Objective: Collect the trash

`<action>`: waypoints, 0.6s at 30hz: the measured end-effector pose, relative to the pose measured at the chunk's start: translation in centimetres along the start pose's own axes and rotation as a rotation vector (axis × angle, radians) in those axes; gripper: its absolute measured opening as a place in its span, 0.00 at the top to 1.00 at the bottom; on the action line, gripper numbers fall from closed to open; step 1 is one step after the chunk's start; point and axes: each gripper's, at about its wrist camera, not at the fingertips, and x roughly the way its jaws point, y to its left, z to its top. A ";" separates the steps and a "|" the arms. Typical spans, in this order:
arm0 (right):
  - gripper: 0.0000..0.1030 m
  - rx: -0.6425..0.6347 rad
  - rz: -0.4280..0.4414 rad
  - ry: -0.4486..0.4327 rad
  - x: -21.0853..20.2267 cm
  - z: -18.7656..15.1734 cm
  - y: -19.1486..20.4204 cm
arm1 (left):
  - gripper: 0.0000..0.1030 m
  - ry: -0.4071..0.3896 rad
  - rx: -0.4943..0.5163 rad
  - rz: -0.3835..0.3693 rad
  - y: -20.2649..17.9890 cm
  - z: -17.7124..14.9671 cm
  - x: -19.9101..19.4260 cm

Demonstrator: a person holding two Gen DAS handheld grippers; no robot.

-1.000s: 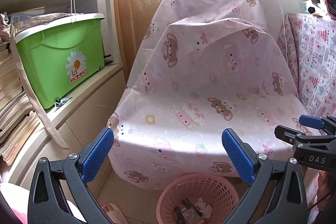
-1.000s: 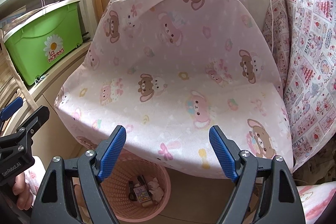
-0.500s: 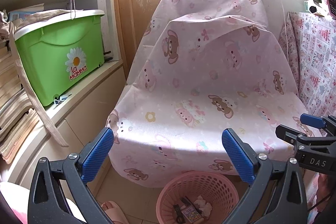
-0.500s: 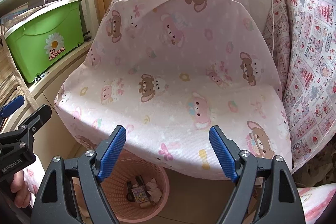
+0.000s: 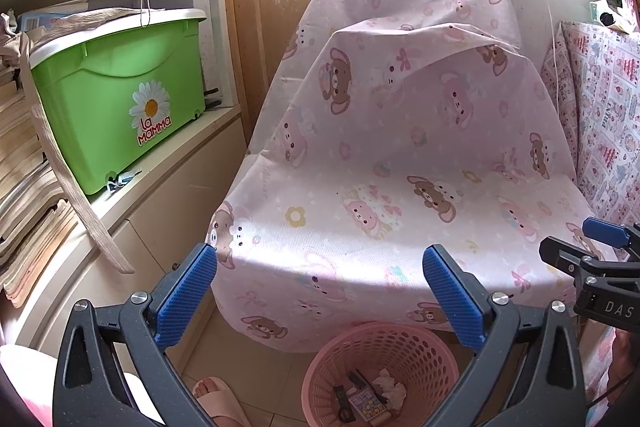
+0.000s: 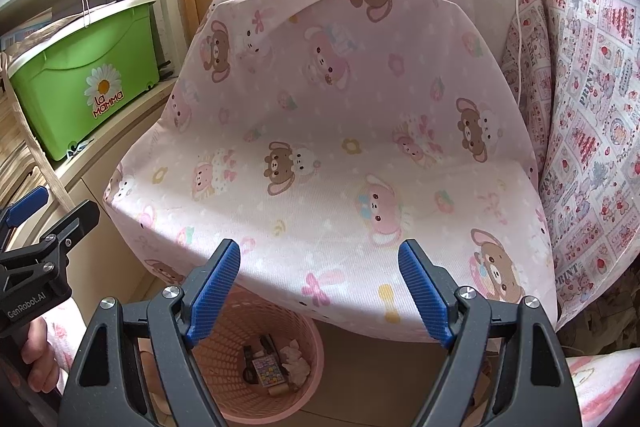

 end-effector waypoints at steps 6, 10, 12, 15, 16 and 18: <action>0.19 0.003 0.001 0.002 0.1 0.0 0.0 | 0.01 0.002 -0.001 0.001 0.0 0.0 0.0; 0.19 0.005 0.002 0.004 0.1 0.0 0.0 | 0.01 0.003 -0.001 0.001 0.0 -0.1 0.1; 0.19 0.005 0.000 0.004 0.1 0.0 0.0 | 0.01 0.003 -0.001 0.002 0.0 -0.1 0.1; 0.19 0.006 0.002 0.005 0.1 0.0 0.0 | 0.01 0.005 -0.002 0.001 0.0 -0.1 0.1; 0.19 0.008 0.001 0.006 0.1 0.0 0.0 | 0.01 0.006 -0.002 0.001 0.0 -0.1 0.2; 0.19 0.007 0.002 0.005 0.1 0.0 0.0 | 0.01 0.006 -0.001 0.001 -0.1 -0.1 0.2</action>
